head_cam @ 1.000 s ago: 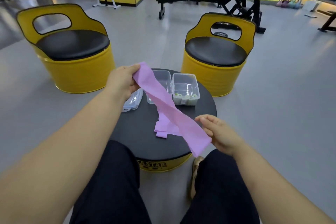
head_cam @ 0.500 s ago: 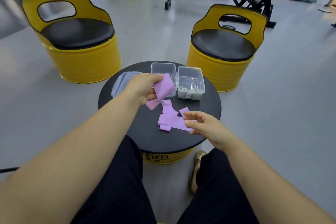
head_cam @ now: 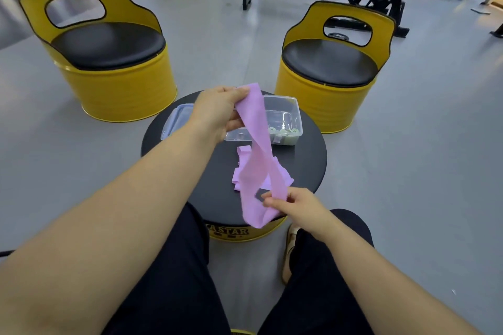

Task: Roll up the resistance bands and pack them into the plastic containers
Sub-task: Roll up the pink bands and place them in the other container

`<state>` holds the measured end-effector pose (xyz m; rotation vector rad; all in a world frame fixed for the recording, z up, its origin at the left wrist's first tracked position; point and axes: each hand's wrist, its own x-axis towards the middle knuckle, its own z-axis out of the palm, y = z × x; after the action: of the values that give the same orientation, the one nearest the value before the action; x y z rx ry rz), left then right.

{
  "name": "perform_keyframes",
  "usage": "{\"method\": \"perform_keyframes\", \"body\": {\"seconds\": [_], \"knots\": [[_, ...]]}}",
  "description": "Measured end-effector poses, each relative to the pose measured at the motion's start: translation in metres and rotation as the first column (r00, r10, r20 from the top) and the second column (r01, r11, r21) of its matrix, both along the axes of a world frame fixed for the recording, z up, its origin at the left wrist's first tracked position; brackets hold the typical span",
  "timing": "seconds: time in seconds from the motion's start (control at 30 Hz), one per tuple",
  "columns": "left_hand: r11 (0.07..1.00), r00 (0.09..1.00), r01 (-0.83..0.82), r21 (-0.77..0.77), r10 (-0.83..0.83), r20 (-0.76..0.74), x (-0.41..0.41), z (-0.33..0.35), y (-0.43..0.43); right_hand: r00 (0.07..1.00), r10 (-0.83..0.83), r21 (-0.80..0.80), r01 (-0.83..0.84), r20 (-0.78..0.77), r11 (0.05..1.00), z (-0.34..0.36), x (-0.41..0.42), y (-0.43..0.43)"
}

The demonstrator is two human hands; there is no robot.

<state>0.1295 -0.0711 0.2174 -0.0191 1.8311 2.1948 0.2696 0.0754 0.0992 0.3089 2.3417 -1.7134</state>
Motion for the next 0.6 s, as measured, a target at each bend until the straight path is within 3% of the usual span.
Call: {"method": "perform_keyframes", "body": {"seconds": [0.07,0.2,0.33,0.4,0.47,0.6], "knots": [[0.997,0.997,-0.071,-0.014,0.071,0.015,-0.010,-0.008,-0.008,0.999,0.011,-0.040,-0.010,0.033,0.999,-0.001,0.007,0.011],[0.976,0.963,-0.213,-0.055,0.219,0.158,-0.023,-0.037,-0.033,0.996,0.077,-0.272,-0.059,0.054,0.960,0.005,0.018,0.030],[0.949,0.901,-0.305,-0.076,0.313,0.301,-0.019,-0.063,-0.055,0.996,0.087,-0.576,-0.055,0.027,0.815,0.008,0.022,0.042],[0.942,0.889,-0.320,-0.098,0.335,0.313,-0.016,-0.070,-0.059,0.996,0.080,-0.647,-0.081,-0.031,0.758,0.012,0.020,0.044],[0.935,0.880,-0.339,-0.105,0.355,0.316,-0.015,-0.071,-0.060,0.999,0.003,-0.634,-0.032,-0.047,0.772,0.019,0.015,0.042],[0.934,0.880,-0.352,-0.060,0.352,0.319,-0.019,-0.067,-0.058,0.925,-0.373,-0.435,0.307,-0.072,0.847,0.026,0.002,0.041]]}}
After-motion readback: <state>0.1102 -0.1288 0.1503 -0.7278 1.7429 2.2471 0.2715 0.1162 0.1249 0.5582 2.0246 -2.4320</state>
